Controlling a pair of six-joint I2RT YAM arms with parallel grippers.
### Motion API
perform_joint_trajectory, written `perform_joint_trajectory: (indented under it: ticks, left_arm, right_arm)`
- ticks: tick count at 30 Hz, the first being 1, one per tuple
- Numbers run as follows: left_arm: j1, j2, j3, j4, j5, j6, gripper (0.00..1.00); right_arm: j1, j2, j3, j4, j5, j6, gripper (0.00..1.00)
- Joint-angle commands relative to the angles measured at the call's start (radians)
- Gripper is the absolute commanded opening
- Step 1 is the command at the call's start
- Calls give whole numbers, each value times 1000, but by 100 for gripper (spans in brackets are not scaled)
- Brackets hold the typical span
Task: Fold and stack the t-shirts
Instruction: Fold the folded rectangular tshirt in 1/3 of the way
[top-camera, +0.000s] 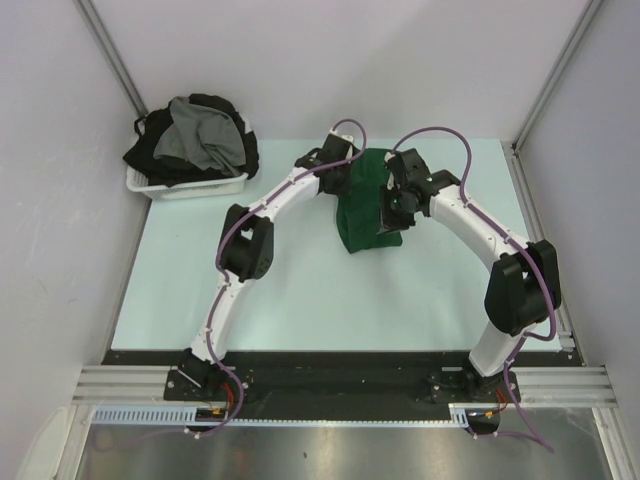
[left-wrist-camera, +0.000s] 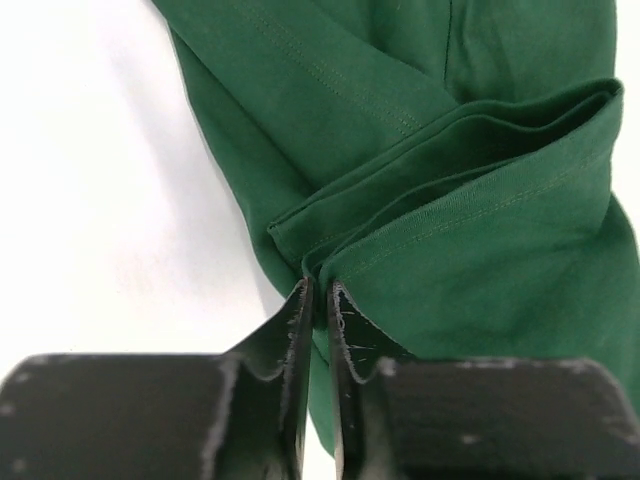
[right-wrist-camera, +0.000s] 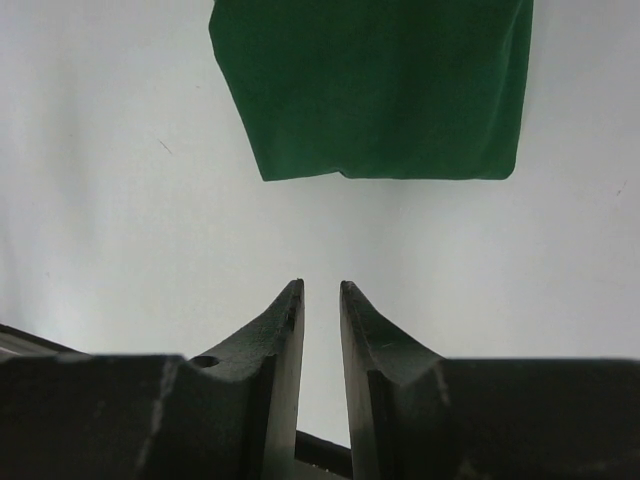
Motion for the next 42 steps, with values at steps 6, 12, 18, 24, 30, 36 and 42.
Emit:
perform_joint_trajectory:
  ticks: [6, 12, 18, 24, 30, 36, 42]
  left_arm:
    - [1, 3, 71, 30, -45, 13, 8]
    - [4, 3, 80, 44, -65, 27, 6]
    - [22, 56, 129, 41, -71, 10, 4]
    - [31, 76, 156, 71, -58, 8, 3]
    - [51, 105, 174, 81, -45, 8, 4]
    - [59, 110, 143, 84, -25, 7, 25]
    - [50, 1, 10, 156, -38, 50, 44]
  right_arm:
    - [9, -19, 5, 0, 4, -3, 25]
    - [17, -10, 8, 6, 1, 4, 25]
    - [26, -13, 5, -3, 13, 2, 25]
    - [34, -1, 5, -6, 13, 5, 25]
    - [49, 22, 14, 2, 13, 8, 25]
    - [64, 40, 17, 3, 15, 19, 25]
    - [66, 51, 34, 34, 35, 17, 25]
